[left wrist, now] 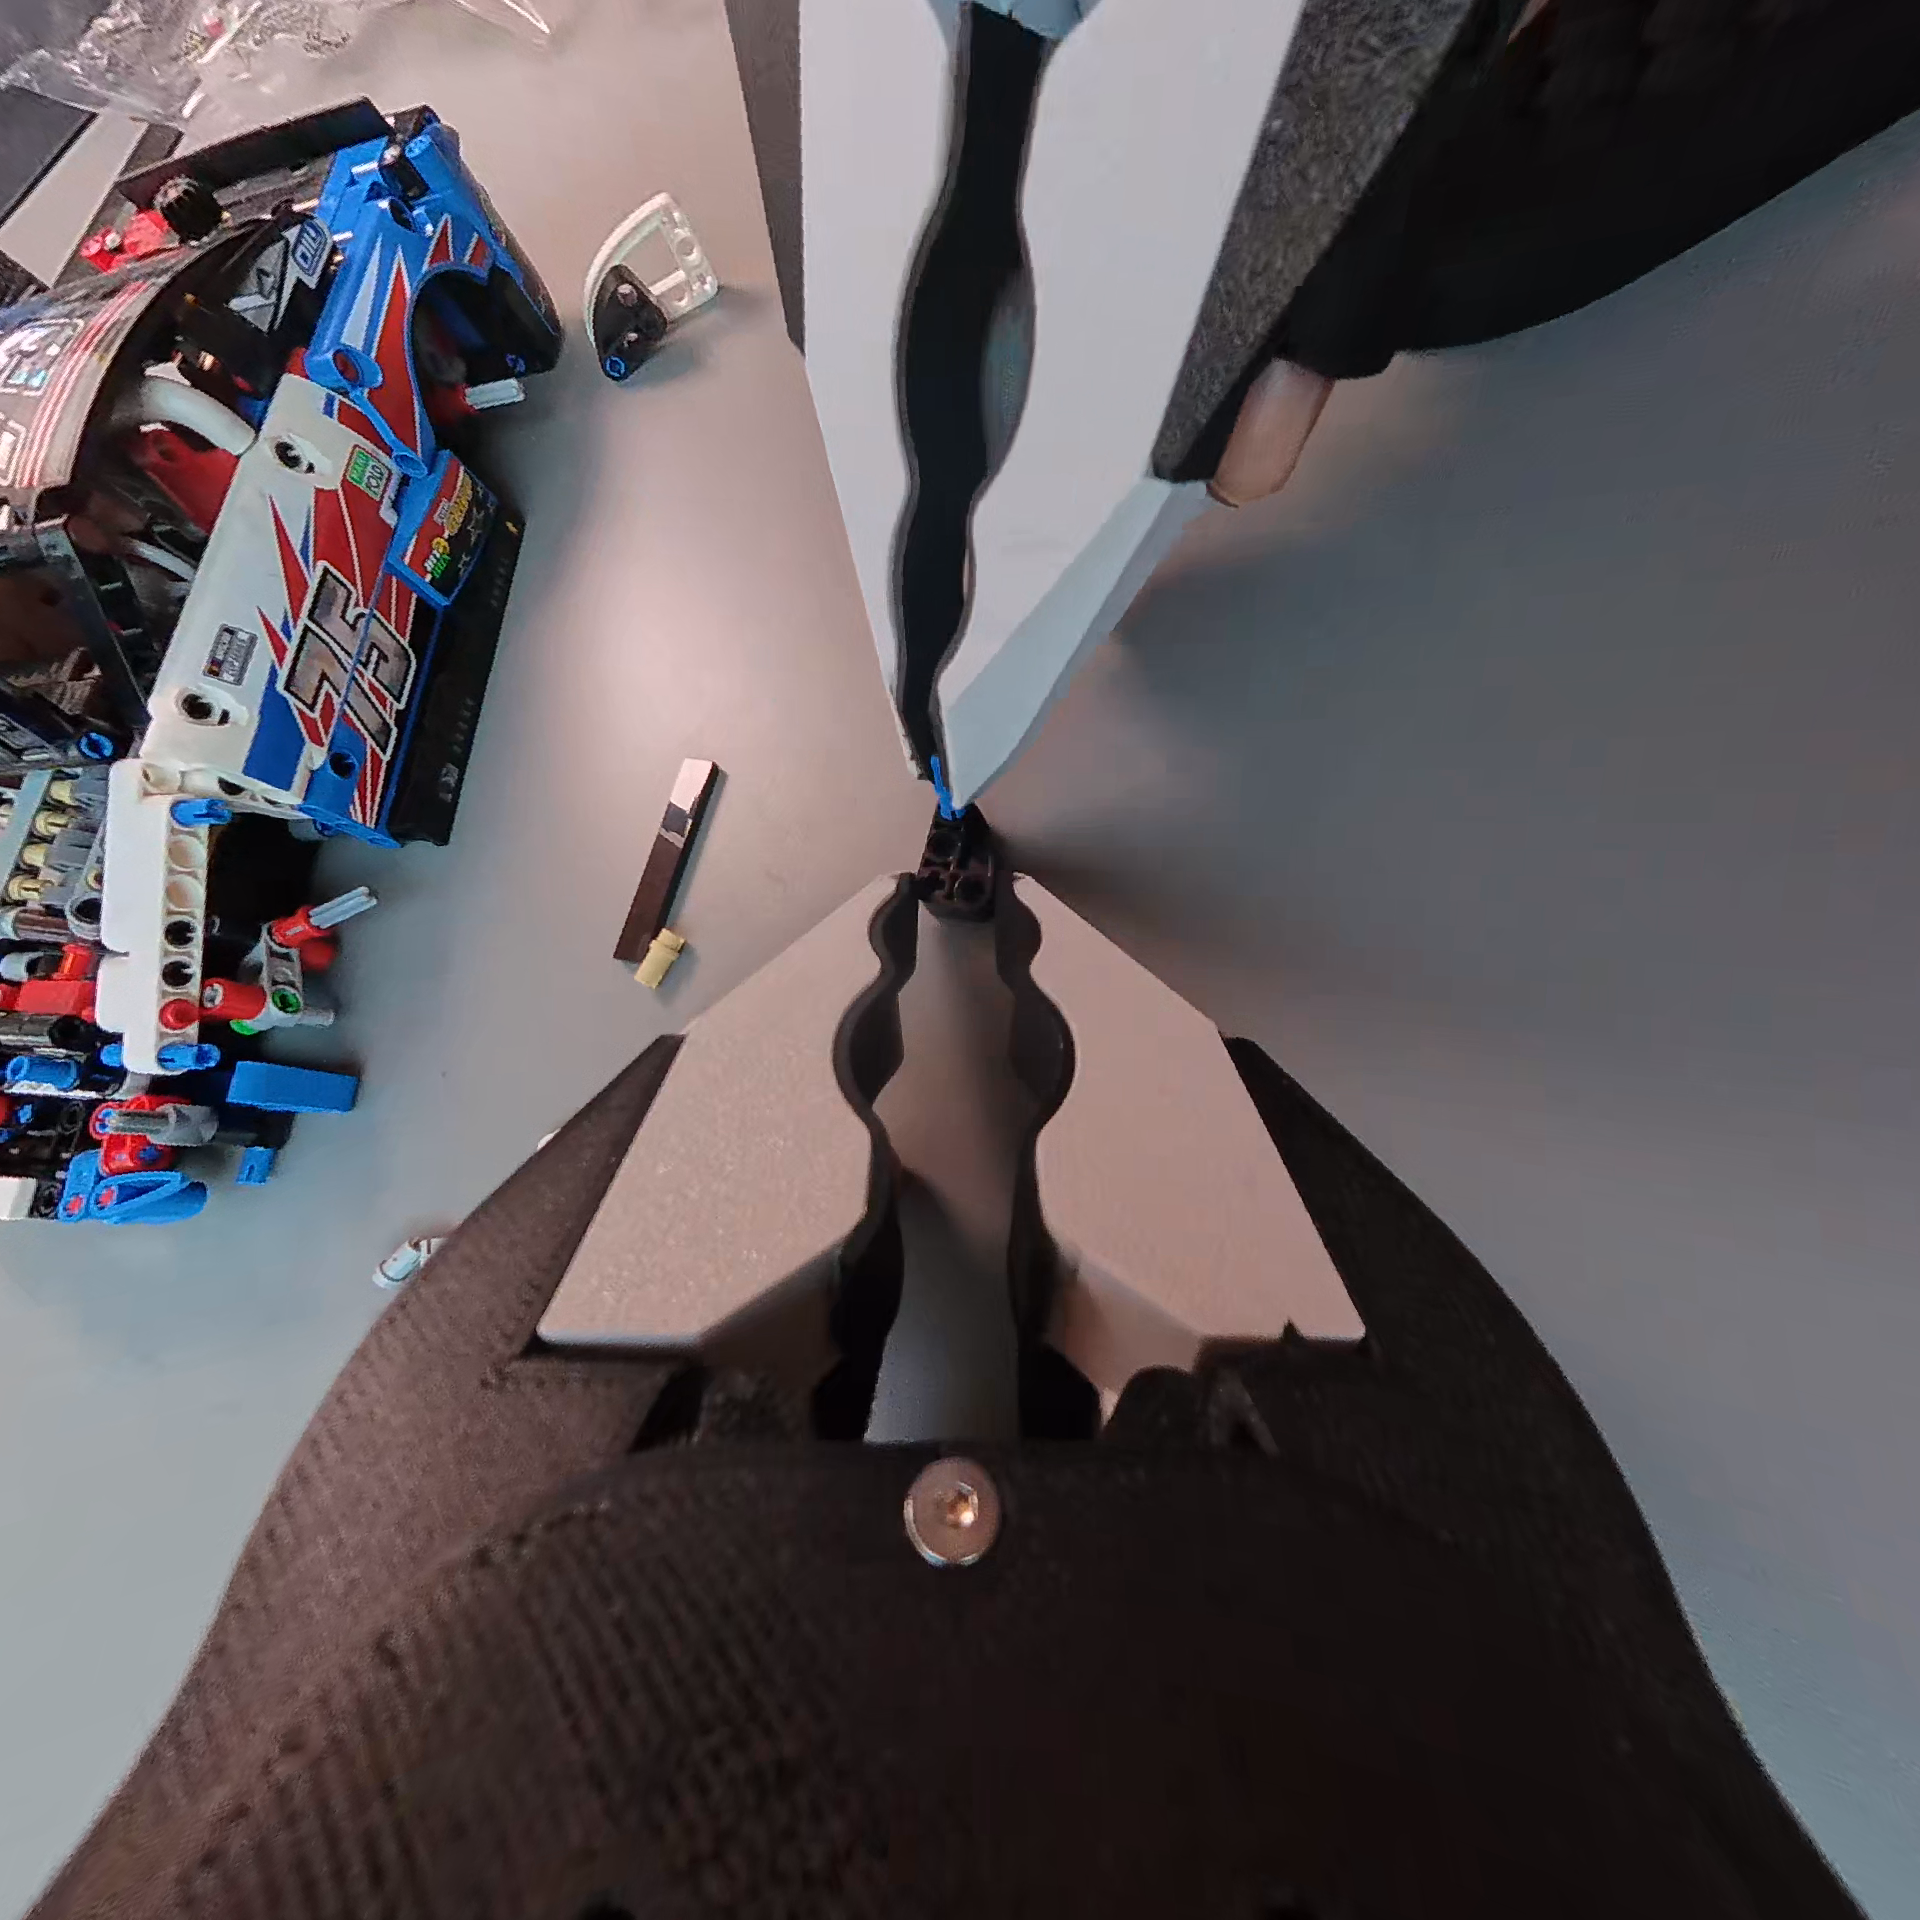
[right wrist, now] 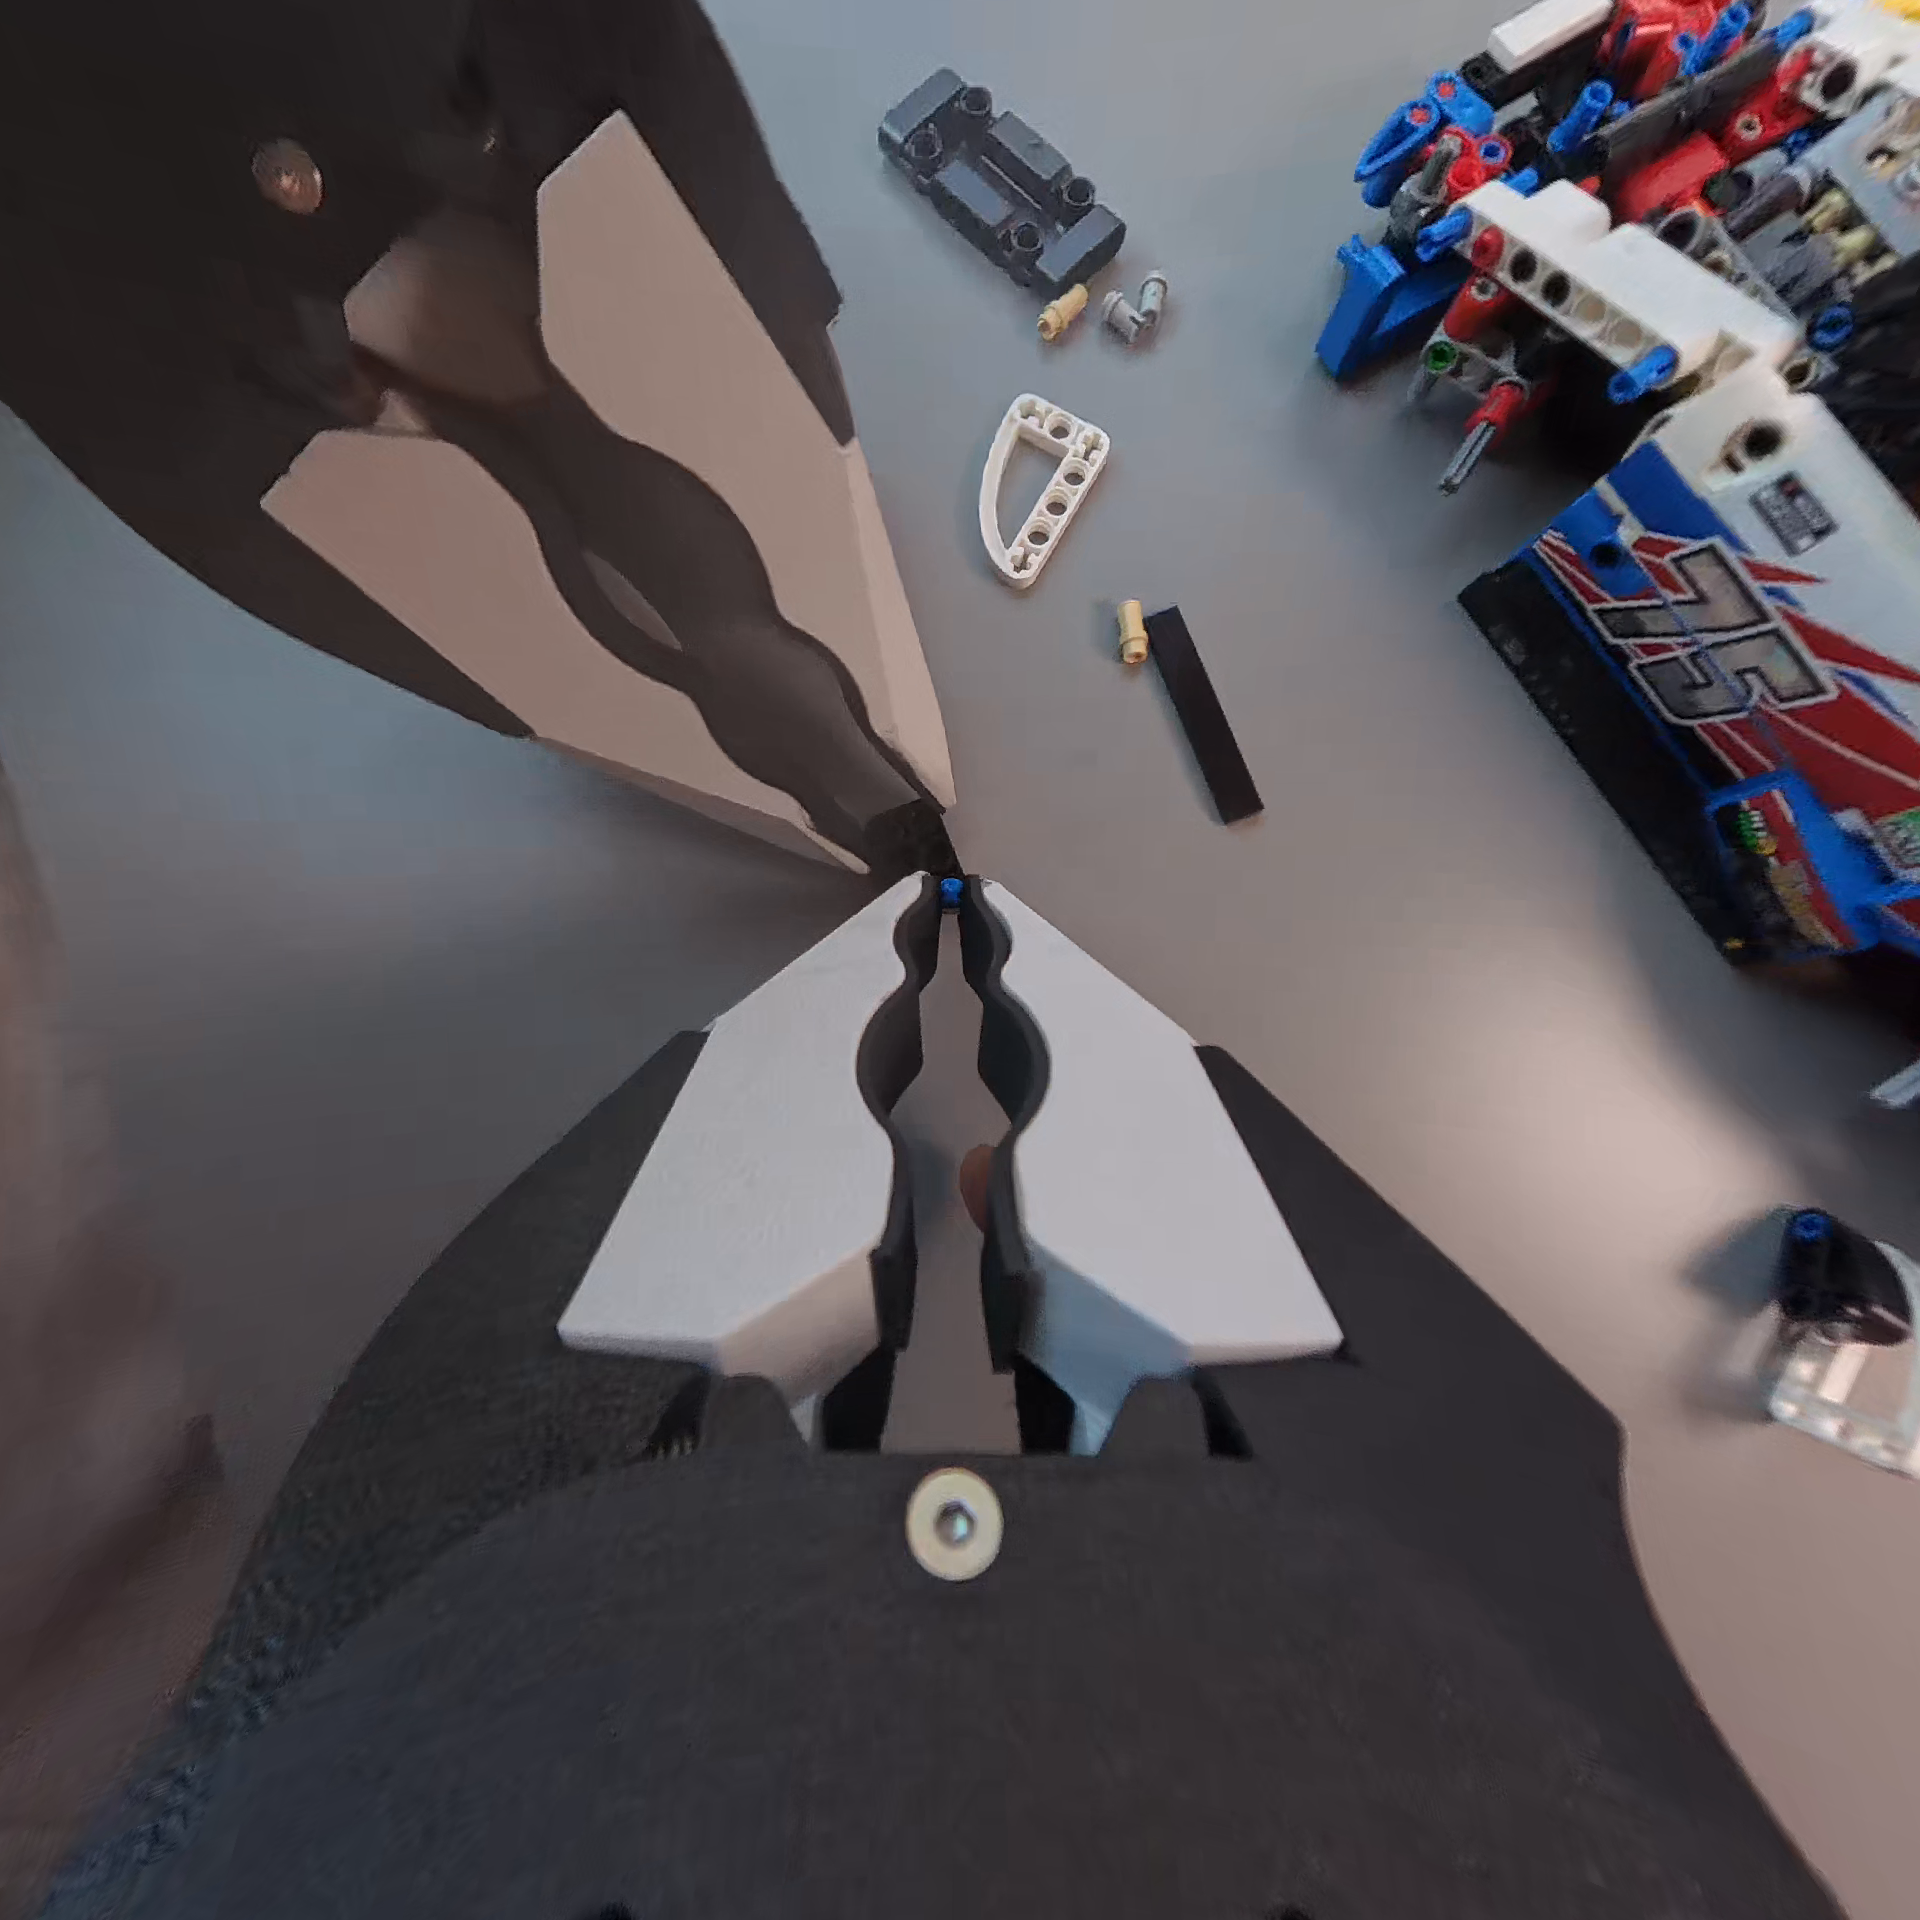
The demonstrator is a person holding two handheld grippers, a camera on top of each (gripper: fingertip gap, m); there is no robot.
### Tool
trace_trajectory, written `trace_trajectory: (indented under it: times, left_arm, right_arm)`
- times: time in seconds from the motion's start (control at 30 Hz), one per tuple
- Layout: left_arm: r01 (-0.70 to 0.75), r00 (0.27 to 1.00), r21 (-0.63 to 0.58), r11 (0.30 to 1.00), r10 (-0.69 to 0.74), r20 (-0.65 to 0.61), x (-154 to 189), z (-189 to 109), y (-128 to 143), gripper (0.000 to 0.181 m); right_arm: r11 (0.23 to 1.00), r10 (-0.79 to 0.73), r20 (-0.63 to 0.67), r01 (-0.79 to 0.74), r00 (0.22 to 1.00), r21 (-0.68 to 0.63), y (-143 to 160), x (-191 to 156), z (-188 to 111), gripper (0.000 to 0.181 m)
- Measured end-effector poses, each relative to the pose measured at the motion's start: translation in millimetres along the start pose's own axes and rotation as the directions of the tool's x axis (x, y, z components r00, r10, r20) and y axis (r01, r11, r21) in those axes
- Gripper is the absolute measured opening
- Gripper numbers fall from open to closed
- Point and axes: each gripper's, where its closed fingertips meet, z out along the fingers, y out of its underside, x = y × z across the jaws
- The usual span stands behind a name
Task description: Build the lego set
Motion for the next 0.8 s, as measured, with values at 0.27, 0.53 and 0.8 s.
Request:
trace_trajectory:
  times: [0.27,0.53,0.8]
  left_arm:
    - [-0.017,1.000,-0.003,1.000,0.017,0.008,0.4,-0.1,0.0,0.013]
    - [-0.021,1.000,-0.003,1.000,0.021,0.009,0.7,-0.1,0.1,0.012]
    - [-0.017,1.000,-0.004,1.000,0.017,0.010,0.5,-0.1,0.4,0.012]
  right_arm:
    - [0.978,-0.144,-0.020,0.139,0.989,-0.158,0.8,0.0,1.2,0.001]
    - [0.918,-0.090,0.084,0.116,0.992,-0.381,0.7,-0.2,2.1,0.001]
    - [0.896,-0.119,0.103,0.151,0.988,-0.418,4.5,-1.0,5.6,0.000]
